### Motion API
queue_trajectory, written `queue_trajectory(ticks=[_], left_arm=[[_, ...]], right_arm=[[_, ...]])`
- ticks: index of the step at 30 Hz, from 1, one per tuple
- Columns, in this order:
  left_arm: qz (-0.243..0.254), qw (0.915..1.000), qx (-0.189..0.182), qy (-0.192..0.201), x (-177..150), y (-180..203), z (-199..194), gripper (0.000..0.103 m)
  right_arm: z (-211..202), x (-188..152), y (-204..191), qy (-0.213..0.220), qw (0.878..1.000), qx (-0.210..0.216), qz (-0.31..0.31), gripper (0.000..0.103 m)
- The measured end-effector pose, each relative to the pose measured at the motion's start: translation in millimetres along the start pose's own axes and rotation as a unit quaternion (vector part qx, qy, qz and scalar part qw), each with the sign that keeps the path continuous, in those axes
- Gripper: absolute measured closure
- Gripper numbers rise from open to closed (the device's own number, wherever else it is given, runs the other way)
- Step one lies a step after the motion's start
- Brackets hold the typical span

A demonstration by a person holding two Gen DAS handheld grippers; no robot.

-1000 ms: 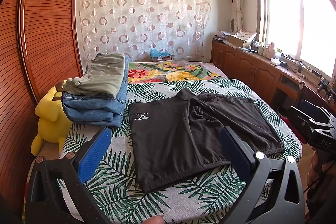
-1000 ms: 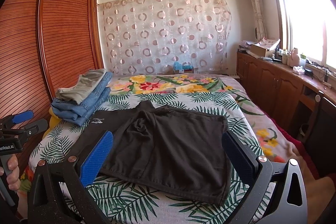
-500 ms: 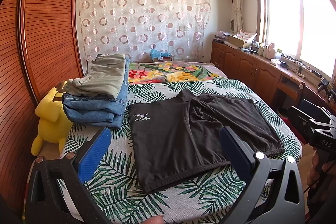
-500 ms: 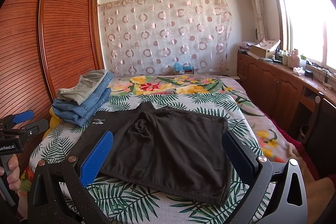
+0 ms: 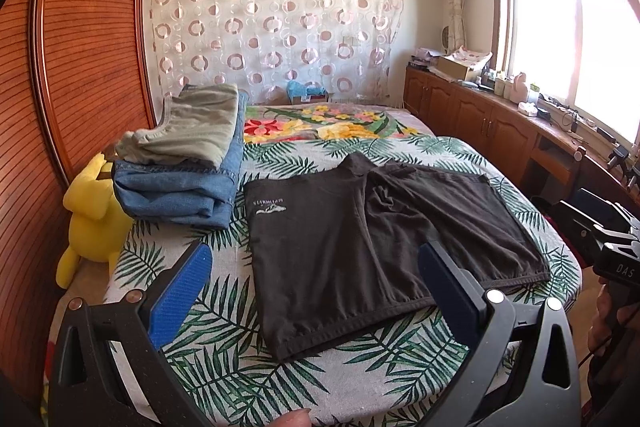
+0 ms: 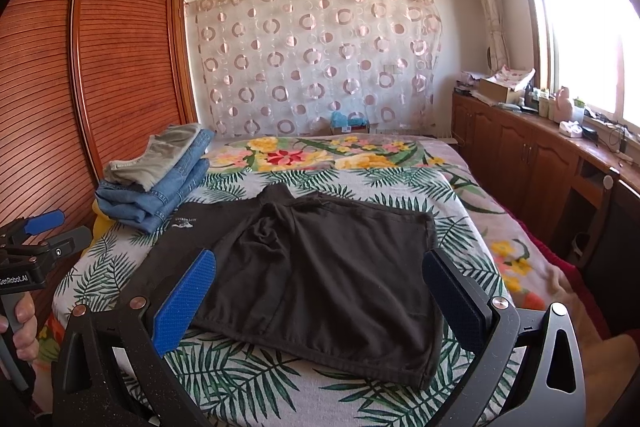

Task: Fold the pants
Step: 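Move the left gripper to the black shorts' leg edge and close it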

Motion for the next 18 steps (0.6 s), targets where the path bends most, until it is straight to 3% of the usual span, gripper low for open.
queue_trajectory(ticks=[18], left_arm=[[-0.010,0.9984,0.004,-0.056,-36,-17,35,0.000]], right_arm=[[13,-12,13,-0.043,0.999,-0.007,-0.001,0.000]])
Point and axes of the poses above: each gripper's, at about its wrist camera, not at the fingertips, and z roughly the way its jaws point, y to its right, x to its top, the point moved 5 cm from there along z, roughly the way its jaws point, and after that the axes turned 4 degrees about y, right-handed, at the moved point
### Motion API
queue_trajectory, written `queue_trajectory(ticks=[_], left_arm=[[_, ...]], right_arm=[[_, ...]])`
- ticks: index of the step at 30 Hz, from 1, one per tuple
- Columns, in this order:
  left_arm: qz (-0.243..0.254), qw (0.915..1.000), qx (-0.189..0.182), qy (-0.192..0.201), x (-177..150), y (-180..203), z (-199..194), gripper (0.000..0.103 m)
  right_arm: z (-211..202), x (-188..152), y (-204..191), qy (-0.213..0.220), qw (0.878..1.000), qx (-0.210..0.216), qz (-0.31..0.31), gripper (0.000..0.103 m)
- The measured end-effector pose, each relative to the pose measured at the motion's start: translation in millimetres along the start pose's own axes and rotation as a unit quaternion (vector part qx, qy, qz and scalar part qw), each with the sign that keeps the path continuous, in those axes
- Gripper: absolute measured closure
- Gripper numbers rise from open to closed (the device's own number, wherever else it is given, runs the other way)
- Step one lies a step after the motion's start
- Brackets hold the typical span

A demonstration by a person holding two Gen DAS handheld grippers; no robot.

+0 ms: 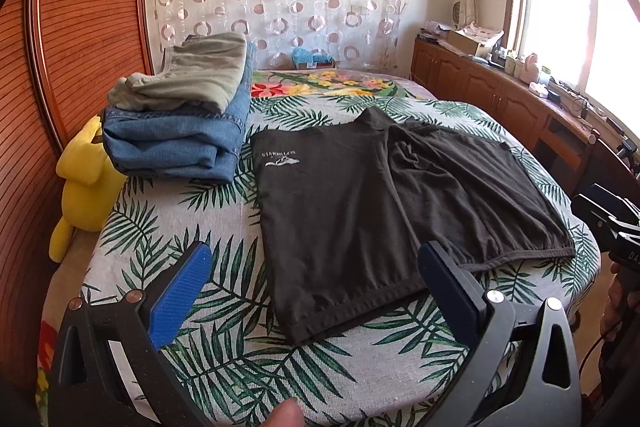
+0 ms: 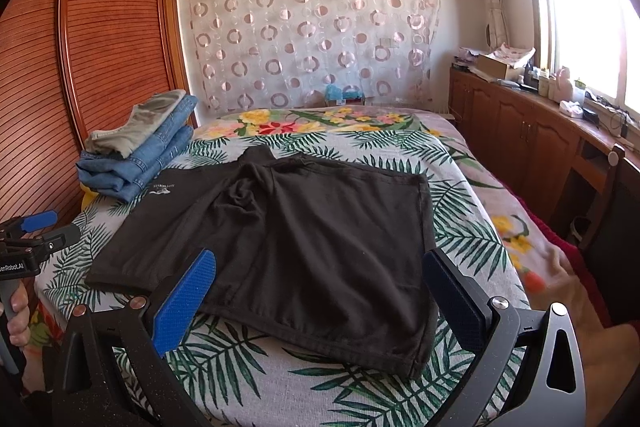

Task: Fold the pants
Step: 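Move the left gripper to the black shorts' leg edge and close it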

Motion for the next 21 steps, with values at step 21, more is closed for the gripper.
queue_trajectory(ticks=[21], left_arm=[[-0.028,0.9967,-0.055,-0.051,-44,-25,14,0.018]], right_arm=[[11,-10,14,-0.060,0.998,-0.007,-0.016,0.000]])
Point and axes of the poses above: each gripper's, at about its wrist camera, not at the fingertips, and z roughly the way its jaws point, y to its right, x to its top, the point moved 5 cm from there along z, roughly the way its jaws point, and after that the axes turned 4 degrees about y, right-handed, at the moved point
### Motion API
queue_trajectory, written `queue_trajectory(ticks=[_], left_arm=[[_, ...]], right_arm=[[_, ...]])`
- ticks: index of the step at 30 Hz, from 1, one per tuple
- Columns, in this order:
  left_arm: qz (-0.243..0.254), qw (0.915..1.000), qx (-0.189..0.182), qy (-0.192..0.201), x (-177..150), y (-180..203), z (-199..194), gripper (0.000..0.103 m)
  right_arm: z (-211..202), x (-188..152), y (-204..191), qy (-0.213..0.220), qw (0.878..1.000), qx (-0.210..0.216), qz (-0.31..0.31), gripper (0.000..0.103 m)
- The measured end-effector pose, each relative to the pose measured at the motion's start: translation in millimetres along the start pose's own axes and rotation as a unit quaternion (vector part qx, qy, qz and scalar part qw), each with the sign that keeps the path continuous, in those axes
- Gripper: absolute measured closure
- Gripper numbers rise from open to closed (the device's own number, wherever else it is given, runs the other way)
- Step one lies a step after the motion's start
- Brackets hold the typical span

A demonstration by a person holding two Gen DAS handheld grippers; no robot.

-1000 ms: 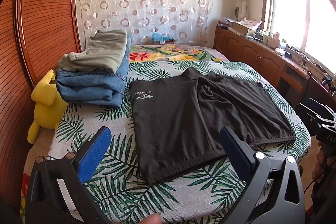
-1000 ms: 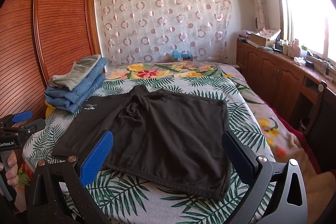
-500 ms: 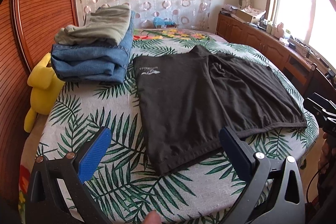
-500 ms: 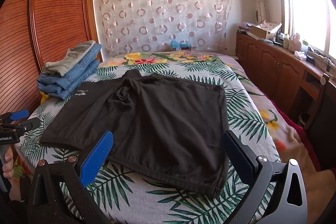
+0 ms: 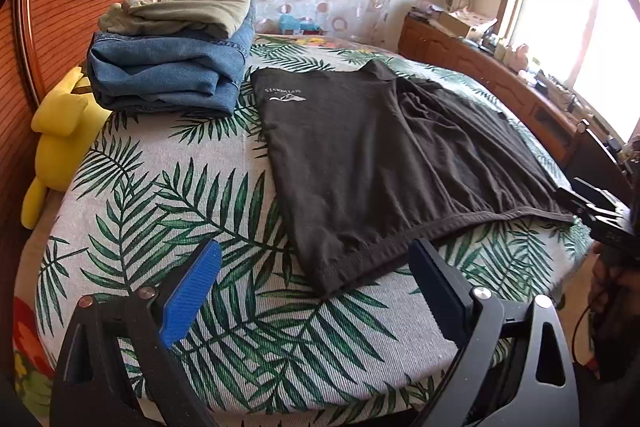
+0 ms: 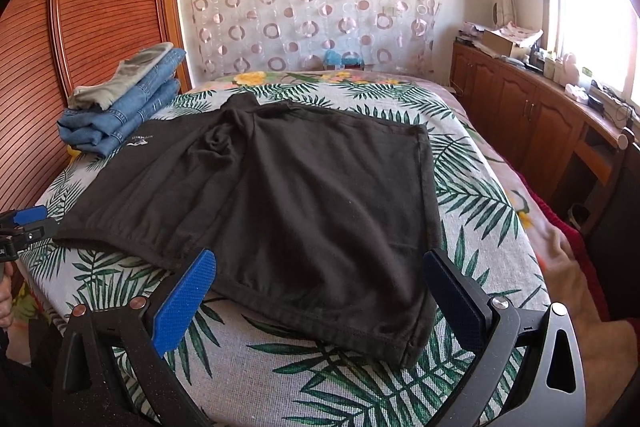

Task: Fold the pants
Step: 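Move the left gripper to the black shorts' leg edge and close it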

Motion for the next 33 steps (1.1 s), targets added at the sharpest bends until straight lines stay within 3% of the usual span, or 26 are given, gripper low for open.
queue_trajectory(ticks=[1,3,11,13,22,28,33], left_arm=[[-0.001,1.0000,-0.002,-0.003,-1,0,0,0.033],[-0.005,0.9999,0.001,-0.009,-2,-2,1,0.034],[-0.002,0.9997,-0.005,-0.022,-8,-1,5,0.062],[-0.001,0.9997,-0.009,-0.024,-10,0,6,0.067],[0.013,0.9997,0.006,-0.019,-7,4,11,0.067],[0.020,0.9996,-0.007,-0.017,-2,9,13,0.098],[0.029,0.9990,-0.033,0.002,22,25,7,0.099]], right_arm=[[-1,0,1,-0.002,1.000,0.000,0.000,0.000],[-3,0,3,-0.004,1.000,-0.001,-0.002,0.000],[-6,-3,5,-0.010,1.000,-0.002,0.002,0.000],[-5,-3,7,-0.011,1.000,-0.003,0.004,0.000],[-3,-4,8,-0.012,1.000,-0.001,0.008,0.000],[3,-3,8,-0.014,1.000,0.001,0.014,0.000],[2,-4,11,-0.012,1.000,0.001,0.015,0.000]])
Point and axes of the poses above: each gripper's, at about its wrist camera, not at the fingertips, and z roughly the way its jaws point, y to its right, x to its top, the point moved 5 cm from there along z, roughly the way its jaws point, and after that the axes turned 4 degrees about y, right-handed, at the moved point
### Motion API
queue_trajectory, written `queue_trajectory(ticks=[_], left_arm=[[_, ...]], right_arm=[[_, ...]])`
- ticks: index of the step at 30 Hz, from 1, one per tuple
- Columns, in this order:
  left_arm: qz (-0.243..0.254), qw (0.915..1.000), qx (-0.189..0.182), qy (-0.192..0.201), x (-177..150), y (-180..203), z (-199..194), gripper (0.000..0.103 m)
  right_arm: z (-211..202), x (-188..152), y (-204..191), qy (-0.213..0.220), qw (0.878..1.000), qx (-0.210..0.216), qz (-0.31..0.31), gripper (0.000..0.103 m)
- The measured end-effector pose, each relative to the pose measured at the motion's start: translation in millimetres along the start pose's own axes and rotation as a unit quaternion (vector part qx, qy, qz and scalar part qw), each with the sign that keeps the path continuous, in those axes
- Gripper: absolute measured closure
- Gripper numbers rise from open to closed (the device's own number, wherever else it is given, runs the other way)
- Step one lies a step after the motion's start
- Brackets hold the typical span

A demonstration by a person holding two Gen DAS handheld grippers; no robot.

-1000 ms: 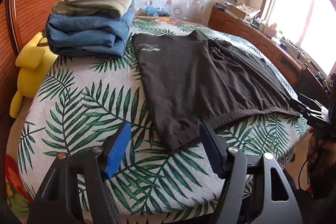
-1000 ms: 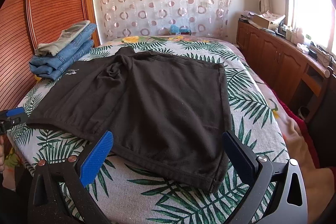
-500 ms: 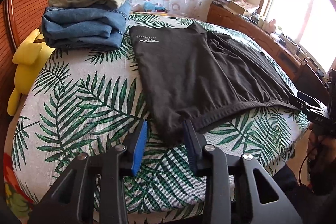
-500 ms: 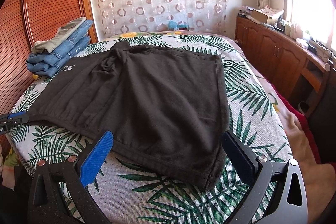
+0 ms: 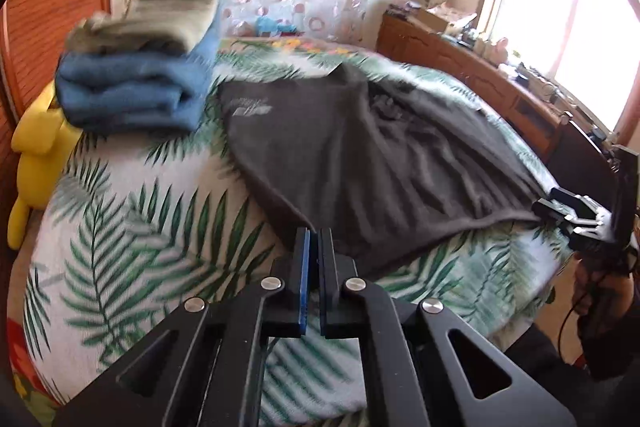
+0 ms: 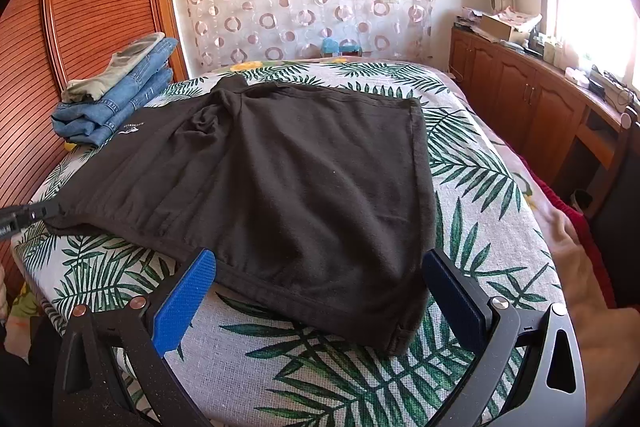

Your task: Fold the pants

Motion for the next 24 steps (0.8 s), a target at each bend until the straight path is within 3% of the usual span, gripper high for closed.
queue_trajectory(ticks=[14,24], left_arm=[[0.075,0.9930,-0.088,0.024,71,88,24,0.099],[0.105,0.9864,-0.126,0.012,92,133,51,0.099]], right_arm=[[-8,0,16,0.009,1.000,-0.004,0.012,0.000],[-10,7,22,0.018,1.000,-0.006,0.012,0.000]])
Point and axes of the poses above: each gripper's, at about its wrist camera, not at the fingertips, and z roughly the way its jaws point, y to its right, x to its top, the point moved 5 cm from there along z, roughly the way its jaws point, and after that the axes turned 4 degrees about y, right-handed, at the moved point
